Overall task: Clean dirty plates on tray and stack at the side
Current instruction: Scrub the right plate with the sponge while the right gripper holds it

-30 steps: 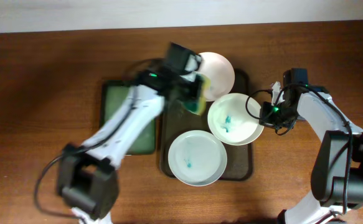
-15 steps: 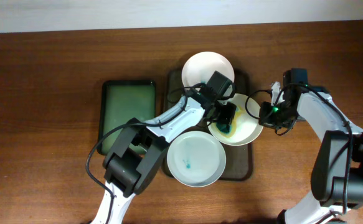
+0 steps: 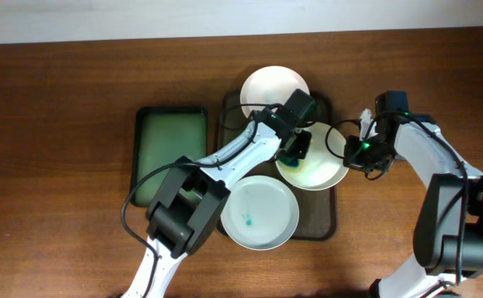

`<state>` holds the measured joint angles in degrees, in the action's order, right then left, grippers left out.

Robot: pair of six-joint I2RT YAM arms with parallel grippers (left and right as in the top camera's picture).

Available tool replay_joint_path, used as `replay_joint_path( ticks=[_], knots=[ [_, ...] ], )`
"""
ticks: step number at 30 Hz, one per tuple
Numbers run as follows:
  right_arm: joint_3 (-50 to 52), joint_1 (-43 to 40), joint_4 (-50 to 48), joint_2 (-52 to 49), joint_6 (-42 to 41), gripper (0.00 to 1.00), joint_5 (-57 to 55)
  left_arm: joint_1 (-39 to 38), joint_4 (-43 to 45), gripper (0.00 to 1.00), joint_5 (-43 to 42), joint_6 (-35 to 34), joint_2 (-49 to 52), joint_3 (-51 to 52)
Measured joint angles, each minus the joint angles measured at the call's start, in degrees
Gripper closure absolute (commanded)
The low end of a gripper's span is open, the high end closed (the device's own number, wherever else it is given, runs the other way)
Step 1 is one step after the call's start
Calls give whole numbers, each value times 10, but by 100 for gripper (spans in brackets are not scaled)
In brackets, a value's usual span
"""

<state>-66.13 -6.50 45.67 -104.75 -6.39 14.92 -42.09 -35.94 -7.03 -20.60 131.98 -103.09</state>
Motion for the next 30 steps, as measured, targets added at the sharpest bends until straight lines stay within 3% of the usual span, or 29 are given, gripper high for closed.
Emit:
replay_joint_path(
  ticks=[7,13,18,21,25,30],
  knots=[
    [-2,-6,2,0,0,96,-5,-12,86,100,-223,0,24,-3],
    [-2,-6,5,0,4,96,-5,-25,83,100,-255,0,26,-3],
    [-1,1,3,0,3,96,3,-27,22,100,-150,1,24,-19],
    [-1,6,0,-1,3,96,13,-32,-31,100,21,0,13,-27],
    [-1,6,0,-1,3,96,22,-31,-91,100,171,0,12,-34],
    [-1,6,1,-1,3,96,26,-28,-114,100,190,0,15,-45]
  ],
)
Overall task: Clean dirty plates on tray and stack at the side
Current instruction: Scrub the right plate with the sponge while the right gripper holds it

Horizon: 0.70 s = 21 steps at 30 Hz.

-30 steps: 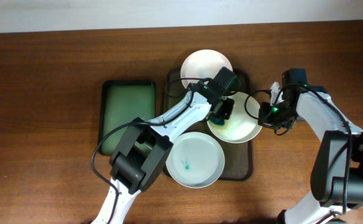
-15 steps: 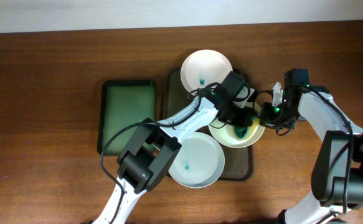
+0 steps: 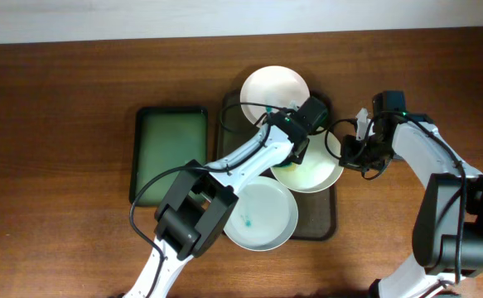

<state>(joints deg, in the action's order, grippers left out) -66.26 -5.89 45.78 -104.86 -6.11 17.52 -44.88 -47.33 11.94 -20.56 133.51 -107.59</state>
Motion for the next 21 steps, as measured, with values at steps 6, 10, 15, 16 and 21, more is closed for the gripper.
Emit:
replay_joint_path(
  ticks=[6,10,15,16,21],
  knots=[
    [0,-7,2,0,-1,96,-19,29,85,100,-231,2,4,0],
    [0,-7,3,0,0,96,-25,0,124,100,-339,5,11,0],
    [0,-10,8,0,2,96,-26,-12,123,100,-364,11,12,0],
    [0,-10,8,0,2,96,-26,-12,121,100,-361,12,12,0],
    [0,-5,5,0,1,96,-21,-19,72,100,-259,17,12,-10]
  ],
)
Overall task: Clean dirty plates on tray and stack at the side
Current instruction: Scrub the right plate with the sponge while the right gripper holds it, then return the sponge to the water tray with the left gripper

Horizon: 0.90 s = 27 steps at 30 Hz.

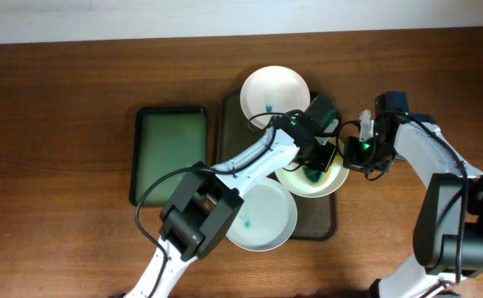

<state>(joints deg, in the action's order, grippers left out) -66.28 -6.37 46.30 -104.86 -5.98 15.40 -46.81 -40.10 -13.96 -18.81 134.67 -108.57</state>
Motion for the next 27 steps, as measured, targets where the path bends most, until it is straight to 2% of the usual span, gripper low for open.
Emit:
replay_joint_path(
  ticks=[1,3,5,8,11,17,23,27],
  knots=[
    [0,1,-1,0,0,95,1,-3,-9,100,24,0,-1,-2],
    [0,4,-1,0,0,96,8,-14,-45,100,151,0,-3,-8],
    [0,5,0,0,0,96,13,-17,-69,100,224,0,-3,-10],
    [0,5,3,0,0,95,12,-13,-123,100,281,-6,-1,-24],
    [0,5,10,0,0,96,12,-6,-171,100,281,-7,4,-59],
    [0,3,38,11,-1,96,3,27,-313,100,262,-7,3,-218],
    [0,9,60,133,-1,96,-12,99,-457,100,258,15,-61,-297],
    [0,63,63,215,-38,96,-109,180,-519,100,258,23,-151,-308]
  ],
)
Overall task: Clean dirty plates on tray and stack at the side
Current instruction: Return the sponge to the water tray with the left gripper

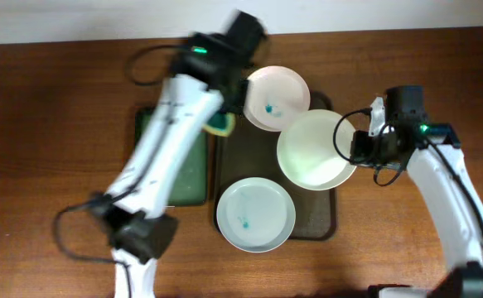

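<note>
Three white plates show in the overhead view. The far plate [276, 98] and the near plate [256, 213] each carry a small teal stain and rest on the dark tray [229, 157]. No stain shows on the middle plate [311, 149]; my right gripper [357, 147] is shut on its right rim. My left gripper [224, 122], blurred by motion, is over the gap between the two trays, shut on a yellow-green sponge [221, 126], left of the far plate.
A green tray [187, 170] lies left of the dark tray, partly under my left arm. Brown table surface lies to the right of my right arm and along the far edge by the white wall.
My left gripper with the sponge has left the middle plate and now sits up and to the left, by the green tray. The middle plate now shows no teal mark. The right gripper still holds its rim.
My right gripper held the middle plate's rim throughout. My left gripper pressed the sponge on that plate, first at its left part, then its top, then its right side with teal on it. Now the sponge is off and the plate looks plain white.
</note>
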`<state>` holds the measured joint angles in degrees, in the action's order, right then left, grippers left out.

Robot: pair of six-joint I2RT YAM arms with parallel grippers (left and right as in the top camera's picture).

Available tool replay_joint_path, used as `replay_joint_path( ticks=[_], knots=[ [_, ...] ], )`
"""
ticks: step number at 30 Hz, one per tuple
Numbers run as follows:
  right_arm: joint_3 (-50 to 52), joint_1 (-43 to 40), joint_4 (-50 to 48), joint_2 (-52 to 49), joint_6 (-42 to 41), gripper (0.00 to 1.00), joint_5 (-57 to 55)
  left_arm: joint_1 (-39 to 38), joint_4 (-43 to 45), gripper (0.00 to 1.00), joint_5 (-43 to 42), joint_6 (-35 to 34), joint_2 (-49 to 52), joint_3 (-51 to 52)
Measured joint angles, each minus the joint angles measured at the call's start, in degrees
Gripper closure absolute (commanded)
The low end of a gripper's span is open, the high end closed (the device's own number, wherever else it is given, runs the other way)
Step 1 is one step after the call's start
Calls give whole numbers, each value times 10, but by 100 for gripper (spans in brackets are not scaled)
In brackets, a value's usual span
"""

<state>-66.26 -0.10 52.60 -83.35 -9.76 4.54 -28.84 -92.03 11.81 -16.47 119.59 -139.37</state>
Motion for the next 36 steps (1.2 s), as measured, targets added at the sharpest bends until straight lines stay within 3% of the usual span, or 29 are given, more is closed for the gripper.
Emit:
replay_joint_path(
  ticks=[3,9,16,22,27,30,32,33,34,35,36],
  knots=[
    [0,70,-1,47,-37,96,-106,51,-46,100,4,4,-48,-3],
    [0,200,-19,66,-63,96,-301,93,-28,100,4,11,-69,66],
    [0,287,-47,66,-58,96,-413,130,125,100,-7,15,-66,292],
    [0,336,-48,57,-19,96,-456,208,285,100,-96,39,-65,469],
    [0,361,-42,26,-12,96,-482,229,350,99,-122,54,-65,557],
    [0,362,-33,19,-9,96,-493,226,371,86,-130,59,-65,568],
    [0,362,-33,18,-8,96,-496,226,375,71,-136,62,-65,569],
    [0,362,-31,18,-8,96,-497,226,374,48,-140,64,-65,569],
    [0,362,-27,19,-7,96,-498,226,374,33,-151,65,-65,569],
    [0,362,-26,18,-7,96,-499,226,373,19,-158,67,-65,569],
    [0,362,-26,18,-7,96,-504,226,372,14,-169,66,-65,569]
  ],
)
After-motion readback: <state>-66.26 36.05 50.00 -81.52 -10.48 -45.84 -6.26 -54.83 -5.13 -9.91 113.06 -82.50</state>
